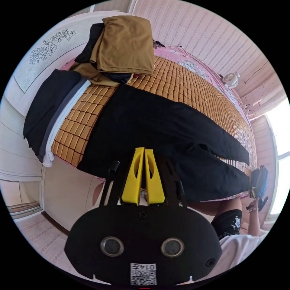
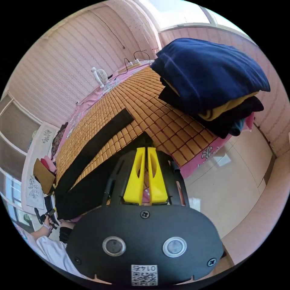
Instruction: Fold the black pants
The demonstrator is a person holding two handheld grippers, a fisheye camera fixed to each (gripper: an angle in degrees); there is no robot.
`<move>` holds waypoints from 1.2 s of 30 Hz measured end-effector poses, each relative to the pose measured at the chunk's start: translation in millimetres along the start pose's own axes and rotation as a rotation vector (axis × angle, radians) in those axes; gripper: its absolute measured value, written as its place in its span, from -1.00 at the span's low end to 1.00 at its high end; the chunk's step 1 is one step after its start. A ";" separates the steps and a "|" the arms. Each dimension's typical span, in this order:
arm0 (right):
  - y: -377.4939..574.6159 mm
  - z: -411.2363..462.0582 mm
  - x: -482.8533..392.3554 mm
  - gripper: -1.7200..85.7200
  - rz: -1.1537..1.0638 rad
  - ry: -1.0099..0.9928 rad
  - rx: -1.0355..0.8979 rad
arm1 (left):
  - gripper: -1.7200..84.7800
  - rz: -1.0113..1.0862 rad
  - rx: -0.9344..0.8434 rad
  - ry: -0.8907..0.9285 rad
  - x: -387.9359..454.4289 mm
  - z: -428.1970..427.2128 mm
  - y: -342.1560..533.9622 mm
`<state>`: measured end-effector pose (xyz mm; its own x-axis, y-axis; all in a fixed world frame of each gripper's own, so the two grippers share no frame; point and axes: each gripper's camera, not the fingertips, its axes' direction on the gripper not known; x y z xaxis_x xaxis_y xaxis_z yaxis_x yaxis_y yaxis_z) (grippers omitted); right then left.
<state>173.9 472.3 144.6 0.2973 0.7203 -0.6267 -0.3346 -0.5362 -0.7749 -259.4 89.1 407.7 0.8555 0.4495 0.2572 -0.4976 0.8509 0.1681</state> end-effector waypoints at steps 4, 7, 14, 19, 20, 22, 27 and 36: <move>6.8 -31.2 -7.4 -0.90 -0.036 0.088 0.068 | -0.98 -0.018 0.015 0.037 -13.2 -4.9 10.3; 19.0 -22.8 8.8 -0.84 0.047 0.123 -0.032 | -0.98 -0.035 0.008 0.043 -28.7 -4.6 19.8; 91.1 -54.3 -21.9 -0.89 -0.044 0.339 0.184 | -0.98 -0.292 0.041 0.216 -102.2 0.1 57.4; 143.2 -43.0 -76.8 -0.90 -0.339 0.676 0.259 | -0.94 -0.436 0.133 0.355 -149.3 2.8 89.6; 149.1 -37.6 -79.2 -0.88 -0.366 0.646 0.208 | -0.90 -0.460 0.143 0.346 -158.4 4.0 96.5; 155.3 -33.1 -78.2 -0.85 -0.353 0.584 0.155 | -0.84 -0.501 0.152 0.332 -171.4 6.9 105.5; 163.5 -33.2 -65.0 -0.81 -0.244 0.403 0.089 | -0.74 -0.593 0.183 0.334 -197.6 21.8 120.5; 186.7 -34.8 -20.7 -0.78 -0.034 0.148 -0.014 | -0.90 -0.598 0.034 0.284 -201.3 54.8 119.3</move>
<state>136.4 342.0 10.0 0.4372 0.6659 -0.6045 -0.3103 -0.5192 -0.7963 -498.8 85.3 428.1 0.9879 -0.0391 -0.1500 0.0741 0.9691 0.2353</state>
